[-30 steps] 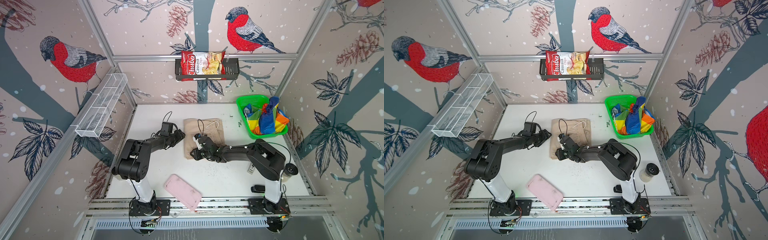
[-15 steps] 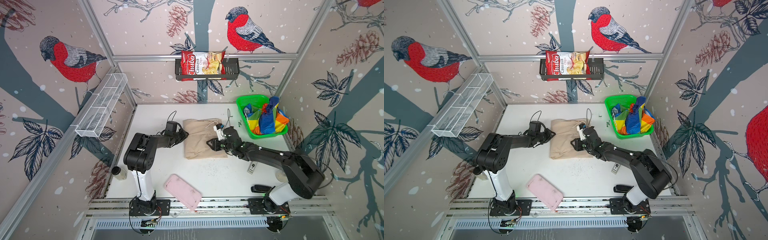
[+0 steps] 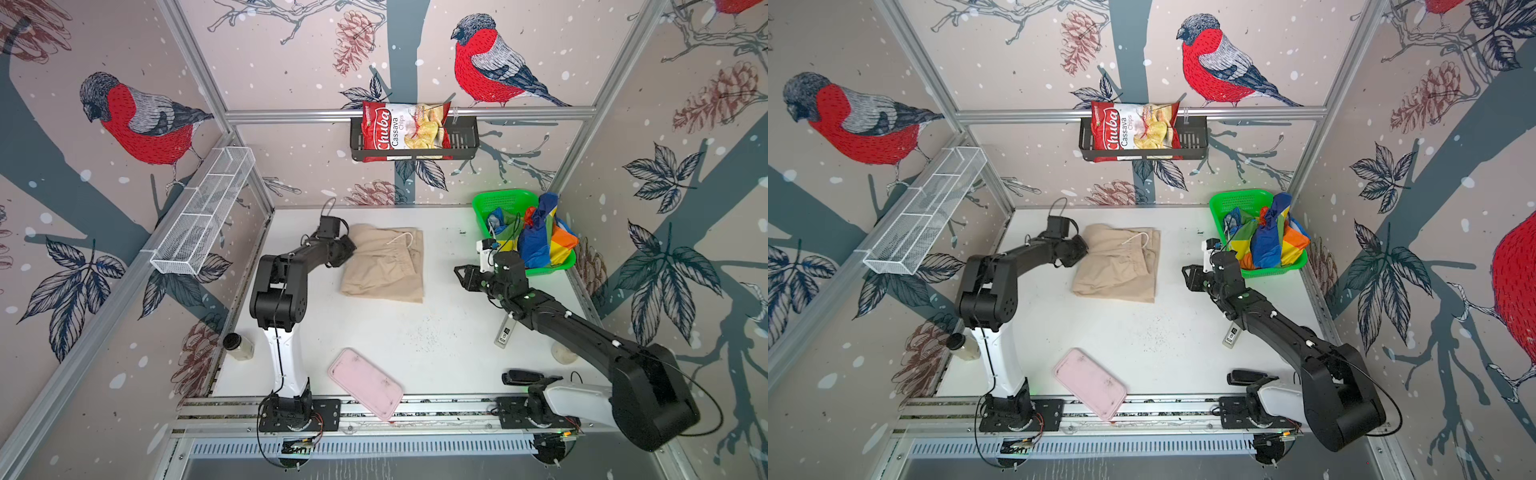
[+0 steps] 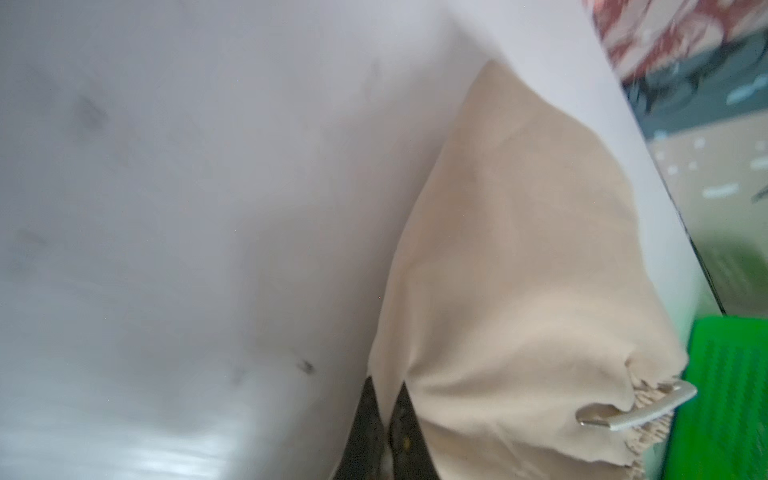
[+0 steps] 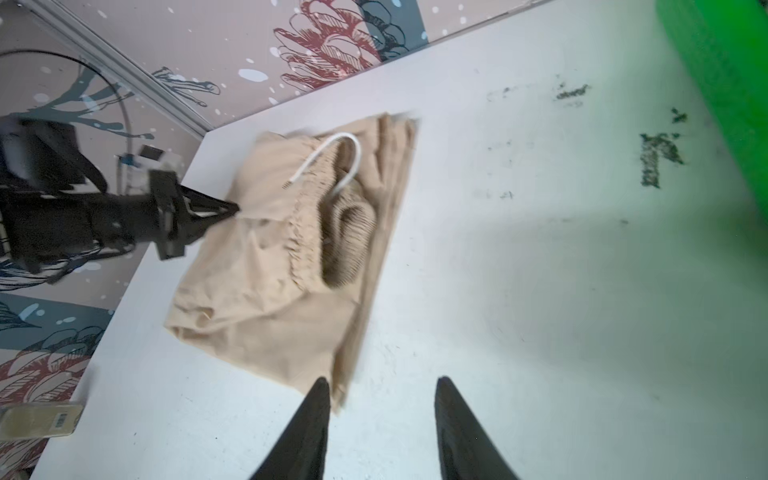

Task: Fold and stack the shorts

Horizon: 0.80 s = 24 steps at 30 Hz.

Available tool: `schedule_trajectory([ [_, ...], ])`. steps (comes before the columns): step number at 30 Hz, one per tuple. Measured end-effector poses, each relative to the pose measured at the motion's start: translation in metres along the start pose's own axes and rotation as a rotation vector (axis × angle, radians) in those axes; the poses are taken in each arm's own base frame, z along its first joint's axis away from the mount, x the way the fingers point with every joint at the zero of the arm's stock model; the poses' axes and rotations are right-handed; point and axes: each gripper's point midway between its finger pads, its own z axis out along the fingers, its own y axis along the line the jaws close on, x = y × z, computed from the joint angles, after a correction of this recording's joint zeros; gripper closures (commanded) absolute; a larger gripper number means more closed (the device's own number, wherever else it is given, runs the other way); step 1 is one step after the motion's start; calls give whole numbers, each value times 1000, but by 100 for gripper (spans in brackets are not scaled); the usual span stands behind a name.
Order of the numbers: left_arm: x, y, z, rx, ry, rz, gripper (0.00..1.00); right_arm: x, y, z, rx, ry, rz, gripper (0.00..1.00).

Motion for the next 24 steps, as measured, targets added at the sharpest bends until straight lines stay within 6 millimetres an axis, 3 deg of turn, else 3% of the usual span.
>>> schedule_trajectory([
  [5, -73, 42, -14, -142, -78, 1, 100, 12, -20, 3, 37, 20, 23, 57],
  [10, -126, 92, -5, -301, -77, 26, 100, 24, -31, 17, 53, 71, 40, 58],
  [14, -147, 101, 10, -385, -60, 97, 100, 30, -35, 26, 55, 99, 40, 58],
  [17, -151, 119, 13, -473, -47, 127, 100, 32, -37, 32, 56, 119, 47, 58],
  [24, -185, 184, -28, -668, -104, 58, 100, 35, -39, 40, 51, 133, 71, 58],
])
